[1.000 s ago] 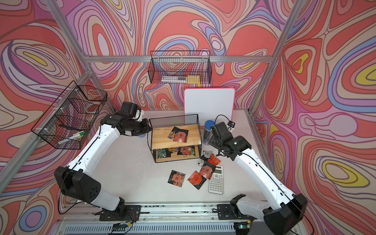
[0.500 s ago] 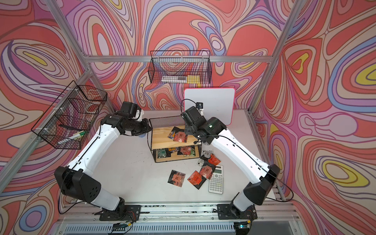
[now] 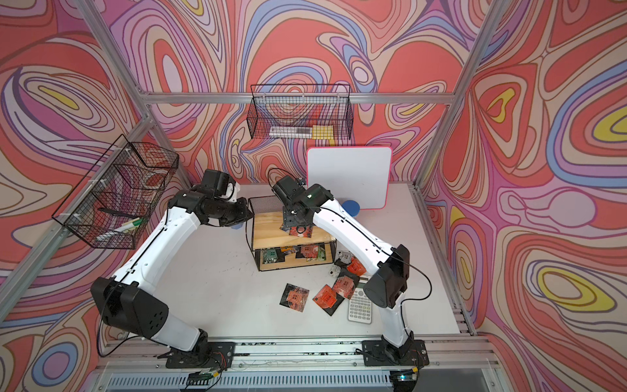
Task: Remove the tea bags from the shelf
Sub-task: Pick up the tea bag from the shelf.
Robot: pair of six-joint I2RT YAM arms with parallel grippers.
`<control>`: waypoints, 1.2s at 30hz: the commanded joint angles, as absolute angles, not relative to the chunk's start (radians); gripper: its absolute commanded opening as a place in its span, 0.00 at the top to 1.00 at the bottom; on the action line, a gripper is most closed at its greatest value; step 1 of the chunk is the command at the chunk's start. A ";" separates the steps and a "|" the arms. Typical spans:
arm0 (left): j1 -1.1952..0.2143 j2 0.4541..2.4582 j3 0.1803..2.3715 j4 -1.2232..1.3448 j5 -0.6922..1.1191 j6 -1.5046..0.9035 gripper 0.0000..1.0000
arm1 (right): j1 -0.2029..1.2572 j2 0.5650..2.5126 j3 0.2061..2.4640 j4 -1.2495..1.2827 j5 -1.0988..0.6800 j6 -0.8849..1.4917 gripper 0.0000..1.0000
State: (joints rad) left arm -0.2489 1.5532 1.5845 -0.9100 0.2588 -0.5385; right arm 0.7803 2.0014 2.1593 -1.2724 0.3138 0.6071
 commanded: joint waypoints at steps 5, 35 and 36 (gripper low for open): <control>-0.244 1.567 1.586 -0.922 0.243 -0.527 0.85 | 0.785 2.084 2.255 -1.359 0.334 0.615 0.21; -0.244 1.564 1.588 -0.924 0.240 -0.530 0.85 | 0.779 2.078 2.053 -1.269 0.306 0.665 0.50; -0.244 1.563 1.589 -0.925 0.240 -0.531 0.85 | 0.779 2.076 2.051 -1.269 0.305 0.668 0.52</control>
